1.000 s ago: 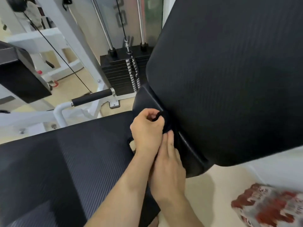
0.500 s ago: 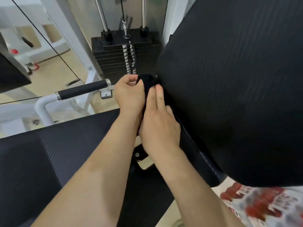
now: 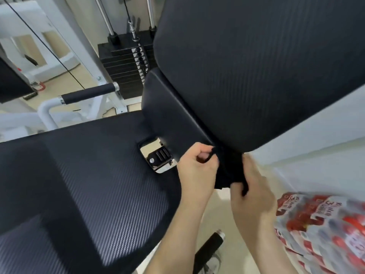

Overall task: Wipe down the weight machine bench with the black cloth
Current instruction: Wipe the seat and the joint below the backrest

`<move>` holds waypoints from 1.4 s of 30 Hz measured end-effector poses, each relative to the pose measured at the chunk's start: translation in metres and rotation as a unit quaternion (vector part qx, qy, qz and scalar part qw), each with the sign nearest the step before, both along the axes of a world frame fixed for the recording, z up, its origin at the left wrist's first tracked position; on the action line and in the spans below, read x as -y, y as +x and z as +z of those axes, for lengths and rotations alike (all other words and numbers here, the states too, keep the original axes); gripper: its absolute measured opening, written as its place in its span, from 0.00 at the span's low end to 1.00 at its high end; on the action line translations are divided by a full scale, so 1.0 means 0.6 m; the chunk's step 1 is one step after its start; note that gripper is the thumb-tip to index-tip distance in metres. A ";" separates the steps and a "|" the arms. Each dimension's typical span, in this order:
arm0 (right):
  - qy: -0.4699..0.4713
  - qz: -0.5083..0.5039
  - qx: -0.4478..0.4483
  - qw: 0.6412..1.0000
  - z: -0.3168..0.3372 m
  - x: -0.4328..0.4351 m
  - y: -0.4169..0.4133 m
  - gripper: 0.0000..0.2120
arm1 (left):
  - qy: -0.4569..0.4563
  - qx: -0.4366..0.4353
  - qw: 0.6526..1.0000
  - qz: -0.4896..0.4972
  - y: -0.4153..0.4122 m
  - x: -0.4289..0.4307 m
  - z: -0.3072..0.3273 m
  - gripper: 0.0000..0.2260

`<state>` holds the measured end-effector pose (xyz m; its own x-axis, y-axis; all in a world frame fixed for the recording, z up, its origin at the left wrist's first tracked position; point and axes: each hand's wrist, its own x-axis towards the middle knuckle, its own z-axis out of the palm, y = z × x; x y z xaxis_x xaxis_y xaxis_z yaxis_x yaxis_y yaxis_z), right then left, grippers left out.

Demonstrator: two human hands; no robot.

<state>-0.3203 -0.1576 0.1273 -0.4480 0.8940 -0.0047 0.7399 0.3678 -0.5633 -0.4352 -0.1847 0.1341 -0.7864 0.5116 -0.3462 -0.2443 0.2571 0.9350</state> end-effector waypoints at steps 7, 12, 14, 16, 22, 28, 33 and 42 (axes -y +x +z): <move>-0.152 -0.108 -0.212 0.959 0.020 0.004 -0.011 0.17 | 0.042 0.056 0.987 0.145 0.037 0.047 -0.016 0.05; -0.271 -0.175 -0.191 0.927 -0.010 0.021 -0.049 0.08 | -0.132 0.037 0.981 0.139 0.035 0.044 -0.099 0.08; -0.379 -0.221 -0.225 0.870 -0.025 0.037 -0.050 0.04 | -0.127 0.116 0.976 0.131 0.048 0.050 -0.118 0.11; -0.505 -0.284 -0.314 0.752 -0.031 0.046 -0.047 0.05 | -0.087 0.168 0.977 0.095 0.054 0.058 -0.122 0.11; -0.614 -0.338 -0.480 0.527 0.008 0.057 -0.068 0.12 | -0.031 0.008 0.997 0.075 -0.011 0.023 -0.058 0.08; -0.572 -0.346 -0.521 0.530 0.037 0.035 -0.096 0.18 | 0.040 -0.107 0.993 0.007 -0.045 0.007 -0.006 0.06; -0.574 -0.322 -0.482 0.579 0.017 0.046 -0.128 0.11 | 0.001 -0.125 0.992 -0.025 -0.075 0.022 -0.070 0.10; -0.622 -0.371 -0.422 0.545 -0.030 0.057 -0.192 0.15 | -0.137 0.125 0.976 0.112 -0.120 0.039 -0.119 0.04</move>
